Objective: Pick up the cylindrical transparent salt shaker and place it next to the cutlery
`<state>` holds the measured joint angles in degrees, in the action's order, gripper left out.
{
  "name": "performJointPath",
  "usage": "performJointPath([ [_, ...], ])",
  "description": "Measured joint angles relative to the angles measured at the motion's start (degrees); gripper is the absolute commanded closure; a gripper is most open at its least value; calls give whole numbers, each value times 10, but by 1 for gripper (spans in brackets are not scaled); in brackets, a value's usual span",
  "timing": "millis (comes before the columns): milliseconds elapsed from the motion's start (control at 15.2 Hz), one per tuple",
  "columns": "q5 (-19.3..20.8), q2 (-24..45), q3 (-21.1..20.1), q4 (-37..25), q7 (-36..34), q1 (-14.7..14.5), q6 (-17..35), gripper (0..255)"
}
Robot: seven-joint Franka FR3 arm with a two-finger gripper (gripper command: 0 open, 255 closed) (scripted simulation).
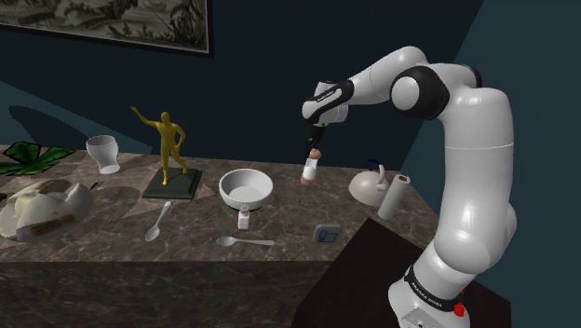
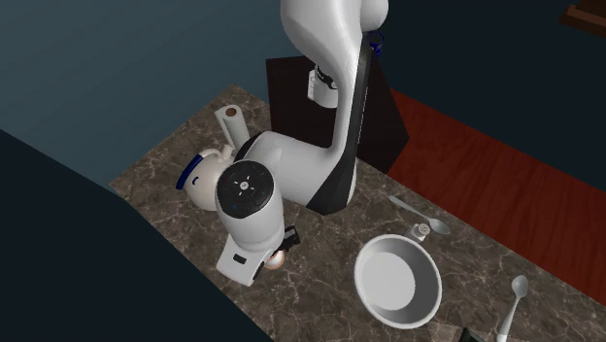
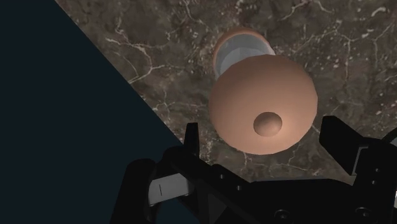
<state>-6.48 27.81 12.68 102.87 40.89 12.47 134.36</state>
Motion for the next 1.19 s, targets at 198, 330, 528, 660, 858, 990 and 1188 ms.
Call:
performJointPath([
  [198, 0, 0, 0, 0, 0, 0, 0, 0],
  [330, 0, 0, 0, 0, 0, 0, 0, 255],
  [528, 0, 0, 0, 0, 0, 0, 1, 255],
  [660, 0, 0, 0, 0, 0, 0, 1, 255],
  [858, 0, 0, 0, -1, 0, 0, 1, 255],
  [990, 1, -2, 0, 0, -1, -1, -2, 255],
  [1188, 4, -12, 2, -6, -2, -1, -18, 255],
])
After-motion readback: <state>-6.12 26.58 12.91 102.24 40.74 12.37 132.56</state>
